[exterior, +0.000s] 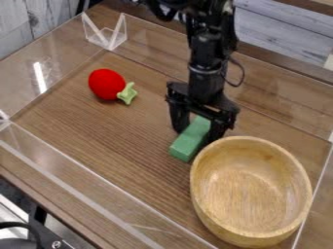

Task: Put the green block in the brown bowl

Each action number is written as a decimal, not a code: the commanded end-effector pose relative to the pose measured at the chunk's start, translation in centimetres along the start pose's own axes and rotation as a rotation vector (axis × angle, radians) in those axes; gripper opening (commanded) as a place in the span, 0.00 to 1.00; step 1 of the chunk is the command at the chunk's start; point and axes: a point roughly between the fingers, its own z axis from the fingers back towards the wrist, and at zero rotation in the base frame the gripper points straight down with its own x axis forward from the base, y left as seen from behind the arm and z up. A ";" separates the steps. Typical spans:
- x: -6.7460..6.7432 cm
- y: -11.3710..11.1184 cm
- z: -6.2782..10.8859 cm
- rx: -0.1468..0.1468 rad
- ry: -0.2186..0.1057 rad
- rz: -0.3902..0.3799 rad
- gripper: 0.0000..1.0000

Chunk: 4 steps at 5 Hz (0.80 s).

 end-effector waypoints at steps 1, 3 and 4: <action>0.9 -0.3 1.2 0.000 -0.058 -0.008 0.00; 1.0 -0.6 1.8 0.001 -0.082 -0.010 0.00; 1.0 -0.8 2.1 0.001 -0.095 -0.011 0.00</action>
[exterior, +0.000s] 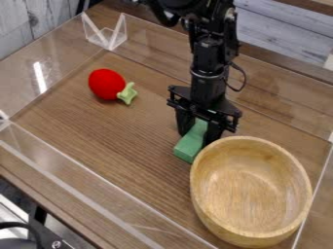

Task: Put the green block in the brown bowl

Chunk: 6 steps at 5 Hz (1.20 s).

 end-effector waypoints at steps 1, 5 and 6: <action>0.7 -0.5 2.5 0.000 -0.089 -0.014 0.00; 0.6 -0.7 3.0 -0.004 -0.122 -0.016 0.00; 0.6 -0.6 2.9 -0.008 -0.124 -0.015 0.00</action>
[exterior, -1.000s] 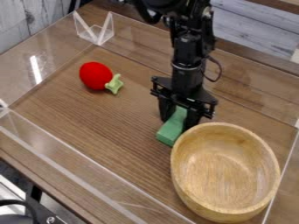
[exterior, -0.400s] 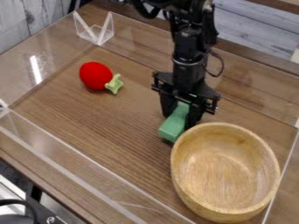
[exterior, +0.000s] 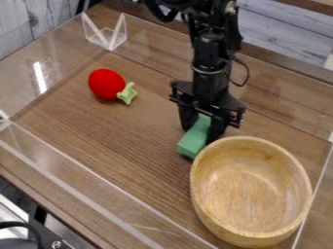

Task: Put the green block in the brown bowl

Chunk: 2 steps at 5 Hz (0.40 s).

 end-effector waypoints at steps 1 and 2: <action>0.7 -0.1 1.8 -0.004 -0.068 -0.003 0.00; 0.6 0.0 1.7 -0.004 -0.067 -0.002 0.00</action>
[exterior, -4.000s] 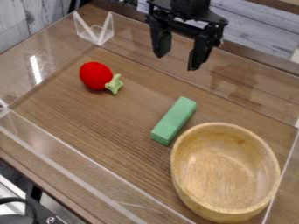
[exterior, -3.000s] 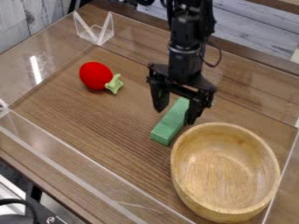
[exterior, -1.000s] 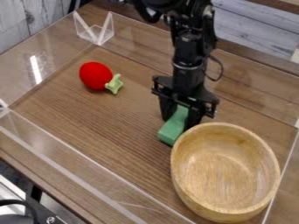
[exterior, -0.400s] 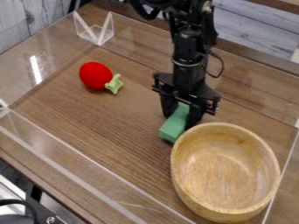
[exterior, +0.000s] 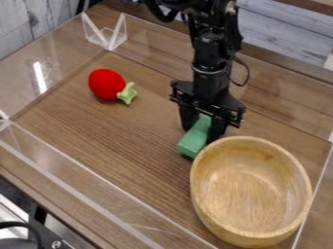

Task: Put the green block in the brown bowl

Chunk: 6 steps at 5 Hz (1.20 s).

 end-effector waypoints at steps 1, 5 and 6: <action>0.7 0.0 2.6 -0.006 -0.075 -0.004 0.00; 1.1 0.3 5.9 -0.013 -0.125 -0.011 0.00; 1.2 0.4 6.2 -0.013 -0.131 -0.011 0.00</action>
